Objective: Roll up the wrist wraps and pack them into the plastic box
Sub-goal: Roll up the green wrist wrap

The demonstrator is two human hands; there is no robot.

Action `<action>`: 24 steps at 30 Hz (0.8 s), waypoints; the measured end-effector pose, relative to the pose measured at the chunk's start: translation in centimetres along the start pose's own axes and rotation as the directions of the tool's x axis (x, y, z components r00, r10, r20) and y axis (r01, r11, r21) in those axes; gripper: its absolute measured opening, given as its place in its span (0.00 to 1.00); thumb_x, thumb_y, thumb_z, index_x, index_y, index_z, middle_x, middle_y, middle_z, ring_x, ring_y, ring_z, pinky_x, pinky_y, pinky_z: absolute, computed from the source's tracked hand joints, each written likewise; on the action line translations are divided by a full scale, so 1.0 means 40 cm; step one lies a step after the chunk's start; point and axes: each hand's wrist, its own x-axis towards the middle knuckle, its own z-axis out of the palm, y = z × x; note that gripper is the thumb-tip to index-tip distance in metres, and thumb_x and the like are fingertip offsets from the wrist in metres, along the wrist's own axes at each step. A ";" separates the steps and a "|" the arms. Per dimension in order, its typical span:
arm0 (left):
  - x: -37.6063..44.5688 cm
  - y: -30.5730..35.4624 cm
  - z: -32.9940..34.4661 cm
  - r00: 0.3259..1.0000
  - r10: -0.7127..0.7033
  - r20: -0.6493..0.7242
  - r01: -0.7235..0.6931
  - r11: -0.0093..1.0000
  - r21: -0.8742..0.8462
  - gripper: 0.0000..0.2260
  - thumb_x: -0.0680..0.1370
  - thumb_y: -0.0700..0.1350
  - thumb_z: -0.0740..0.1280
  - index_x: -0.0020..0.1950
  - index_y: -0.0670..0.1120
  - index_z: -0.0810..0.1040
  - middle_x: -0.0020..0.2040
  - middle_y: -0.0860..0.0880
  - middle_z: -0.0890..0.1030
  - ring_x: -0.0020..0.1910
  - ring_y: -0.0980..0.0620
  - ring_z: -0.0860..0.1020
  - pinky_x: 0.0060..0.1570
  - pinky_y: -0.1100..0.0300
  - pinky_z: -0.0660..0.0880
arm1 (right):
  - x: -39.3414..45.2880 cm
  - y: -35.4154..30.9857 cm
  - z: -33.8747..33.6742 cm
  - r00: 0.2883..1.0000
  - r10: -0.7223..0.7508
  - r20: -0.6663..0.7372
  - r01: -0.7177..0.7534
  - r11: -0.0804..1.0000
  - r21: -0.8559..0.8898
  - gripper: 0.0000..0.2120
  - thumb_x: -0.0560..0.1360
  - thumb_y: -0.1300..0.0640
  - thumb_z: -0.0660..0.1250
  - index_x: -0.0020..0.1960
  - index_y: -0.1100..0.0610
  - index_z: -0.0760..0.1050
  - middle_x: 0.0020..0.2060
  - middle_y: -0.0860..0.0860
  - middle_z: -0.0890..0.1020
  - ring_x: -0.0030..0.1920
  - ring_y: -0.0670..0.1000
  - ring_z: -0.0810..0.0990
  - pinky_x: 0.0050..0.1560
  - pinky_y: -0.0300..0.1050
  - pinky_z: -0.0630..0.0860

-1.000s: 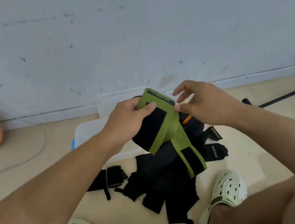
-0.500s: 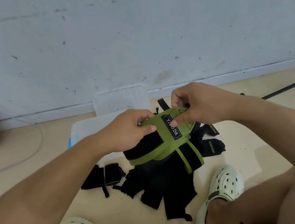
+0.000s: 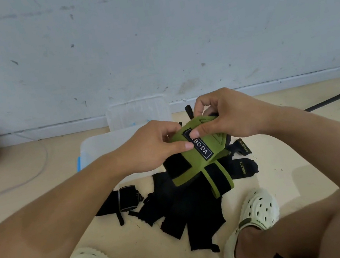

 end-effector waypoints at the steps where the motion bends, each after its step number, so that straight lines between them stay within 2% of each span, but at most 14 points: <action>1: 0.000 0.001 -0.001 1.000 0.004 -0.019 -0.004 1.000 0.017 0.08 0.80 0.47 0.73 0.44 0.44 0.81 0.33 0.53 0.77 0.31 0.60 0.72 0.34 0.70 0.66 | 0.002 0.002 0.000 1.000 0.030 -0.002 -0.030 0.999 -0.020 0.14 0.70 0.46 0.80 0.43 0.51 0.77 0.33 0.49 0.85 0.27 0.44 0.77 0.30 0.33 0.69; 3: -0.002 0.003 -0.002 0.999 0.005 -0.043 -0.003 0.999 0.047 0.07 0.81 0.47 0.71 0.47 0.44 0.80 0.38 0.44 0.79 0.32 0.58 0.73 0.34 0.68 0.67 | 0.005 0.002 0.005 0.997 0.072 0.020 -0.070 0.996 -0.060 0.16 0.72 0.42 0.77 0.45 0.52 0.77 0.29 0.50 0.79 0.26 0.47 0.72 0.29 0.39 0.68; 5: -0.003 0.003 0.000 0.998 -0.002 -0.056 0.006 0.998 0.066 0.05 0.82 0.47 0.70 0.47 0.48 0.79 0.41 0.40 0.82 0.33 0.57 0.74 0.34 0.67 0.68 | 0.004 -0.004 0.008 0.993 0.098 0.063 -0.095 0.995 -0.042 0.16 0.74 0.42 0.75 0.47 0.54 0.76 0.30 0.52 0.80 0.26 0.49 0.73 0.29 0.43 0.70; 7: -0.002 -0.002 0.002 0.997 -0.024 -0.080 0.029 0.997 0.065 0.05 0.82 0.47 0.69 0.46 0.51 0.79 0.45 0.41 0.84 0.35 0.55 0.76 0.36 0.65 0.70 | -0.001 -0.008 0.003 0.988 0.125 0.085 -0.126 0.992 -0.003 0.16 0.74 0.44 0.76 0.49 0.54 0.76 0.34 0.50 0.85 0.27 0.46 0.78 0.31 0.42 0.75; 9: -0.002 -0.008 0.001 0.995 -0.065 -0.081 0.069 0.996 0.049 0.04 0.83 0.47 0.69 0.48 0.50 0.79 0.47 0.45 0.86 0.41 0.54 0.81 0.42 0.65 0.74 | -0.003 -0.004 -0.005 0.988 0.139 0.061 -0.138 0.990 -0.006 0.16 0.72 0.47 0.79 0.50 0.54 0.76 0.37 0.48 0.86 0.32 0.46 0.84 0.33 0.42 0.76; 12: 0.000 -0.015 0.001 0.990 -0.134 -0.049 0.136 0.990 0.043 0.05 0.82 0.48 0.69 0.52 0.48 0.81 0.51 0.48 0.87 0.48 0.51 0.85 0.52 0.58 0.80 | 0.004 0.013 -0.014 0.989 0.151 0.002 -0.151 0.988 0.034 0.16 0.69 0.53 0.82 0.50 0.56 0.78 0.43 0.52 0.87 0.35 0.50 0.81 0.33 0.42 0.75; 13: 0.001 -0.015 0.002 0.988 -0.146 -0.051 0.148 0.989 0.031 0.06 0.82 0.49 0.69 0.53 0.48 0.81 0.51 0.48 0.87 0.48 0.51 0.85 0.52 0.58 0.81 | 0.008 0.019 -0.016 0.988 0.151 -0.008 -0.150 0.987 0.060 0.16 0.69 0.55 0.82 0.50 0.56 0.79 0.45 0.54 0.87 0.36 0.49 0.80 0.33 0.42 0.75; 16: -0.002 -0.009 0.006 0.986 -0.149 -0.070 0.149 0.989 -0.003 0.09 0.82 0.54 0.68 0.54 0.50 0.81 0.47 0.50 0.87 0.42 0.55 0.84 0.43 0.67 0.77 | 0.012 0.024 -0.015 0.992 0.128 0.012 -0.129 0.982 0.139 0.15 0.69 0.61 0.82 0.51 0.56 0.80 0.49 0.54 0.86 0.39 0.48 0.82 0.37 0.40 0.80; 18: -0.003 -0.005 0.007 0.986 -0.130 -0.104 0.132 0.991 0.016 0.08 0.82 0.54 0.67 0.54 0.51 0.80 0.46 0.53 0.85 0.41 0.57 0.81 0.42 0.67 0.75 | 0.017 0.016 -0.008 0.994 0.112 -0.007 -0.109 0.979 0.173 0.15 0.69 0.67 0.80 0.53 0.56 0.81 0.50 0.53 0.85 0.41 0.48 0.84 0.38 0.39 0.81; 19: -0.002 -0.005 0.007 0.983 -0.122 -0.136 0.125 0.992 0.015 0.06 0.83 0.52 0.67 0.55 0.51 0.80 0.46 0.53 0.85 0.42 0.57 0.81 0.41 0.67 0.74 | 0.024 0.012 -0.008 0.992 0.111 -0.059 -0.097 0.974 0.204 0.16 0.70 0.69 0.79 0.54 0.56 0.81 0.50 0.53 0.84 0.40 0.47 0.84 0.38 0.39 0.82; 21: 0.001 -0.008 -0.001 0.966 -0.128 -0.226 0.127 0.992 -0.018 0.06 0.84 0.50 0.66 0.55 0.49 0.80 0.47 0.50 0.85 0.43 0.54 0.82 0.43 0.64 0.76 | 0.045 0.011 -0.019 0.960 0.101 -0.261 -0.046 0.977 0.208 0.16 0.71 0.70 0.77 0.53 0.54 0.81 0.46 0.52 0.84 0.35 0.47 0.84 0.37 0.41 0.81; 23: 0.006 -0.012 -0.012 0.943 -0.165 -0.290 0.157 0.986 -0.050 0.06 0.84 0.49 0.66 0.54 0.47 0.80 0.49 0.47 0.85 0.46 0.50 0.83 0.46 0.59 0.77 | 0.081 0.030 -0.022 0.886 0.105 -0.452 -0.050 0.990 0.131 0.14 0.73 0.66 0.76 0.52 0.51 0.80 0.44 0.49 0.84 0.37 0.50 0.85 0.41 0.45 0.81; 24: 0.007 -0.014 -0.017 0.933 -0.192 -0.305 0.178 0.981 -0.074 0.06 0.84 0.48 0.67 0.54 0.47 0.80 0.50 0.47 0.85 0.48 0.49 0.83 0.46 0.59 0.76 | 0.098 0.048 -0.013 0.856 0.135 -0.499 -0.068 0.986 0.149 0.13 0.75 0.65 0.75 0.53 0.50 0.79 0.43 0.48 0.84 0.39 0.52 0.86 0.43 0.48 0.83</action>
